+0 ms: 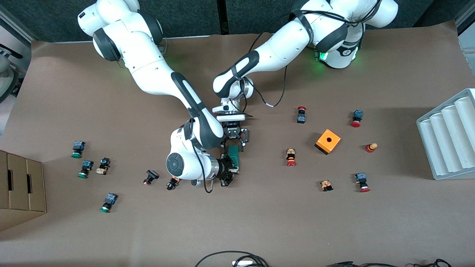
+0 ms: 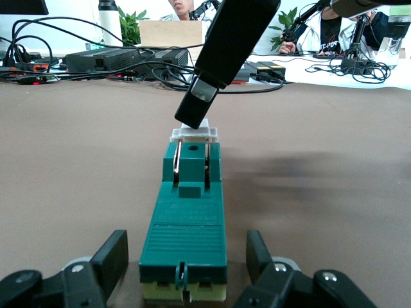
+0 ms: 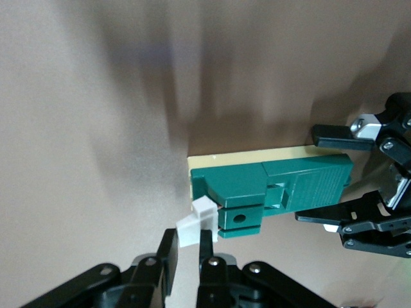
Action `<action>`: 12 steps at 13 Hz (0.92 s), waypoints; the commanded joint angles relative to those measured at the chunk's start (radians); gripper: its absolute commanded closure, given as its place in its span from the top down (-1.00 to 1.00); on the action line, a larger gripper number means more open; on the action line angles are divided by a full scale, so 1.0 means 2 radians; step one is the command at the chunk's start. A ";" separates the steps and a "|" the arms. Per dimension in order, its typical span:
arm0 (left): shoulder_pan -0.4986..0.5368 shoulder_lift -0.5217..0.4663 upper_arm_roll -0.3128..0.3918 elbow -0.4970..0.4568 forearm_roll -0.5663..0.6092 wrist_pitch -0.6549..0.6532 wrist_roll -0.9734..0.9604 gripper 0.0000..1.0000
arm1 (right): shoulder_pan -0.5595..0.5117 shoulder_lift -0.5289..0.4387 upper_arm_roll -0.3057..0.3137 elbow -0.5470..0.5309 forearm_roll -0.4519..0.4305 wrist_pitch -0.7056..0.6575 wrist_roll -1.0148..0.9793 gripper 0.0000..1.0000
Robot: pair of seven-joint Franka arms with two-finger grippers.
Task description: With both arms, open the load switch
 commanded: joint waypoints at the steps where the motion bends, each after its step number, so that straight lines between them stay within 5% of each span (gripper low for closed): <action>1: -0.008 -0.001 0.006 -0.002 0.009 -0.009 -0.013 0.65 | 0.002 0.010 -0.001 0.005 0.008 -0.006 0.001 -0.60; 4: -0.008 -0.001 0.006 -0.002 0.009 -0.009 -0.014 0.65 | 0.002 0.013 -0.001 0.005 0.003 -0.004 0.001 -0.45; 12: -0.008 -0.001 0.006 -0.002 0.009 -0.009 -0.014 0.65 | 0.002 0.011 0.000 -0.002 0.003 -0.002 0.003 -0.46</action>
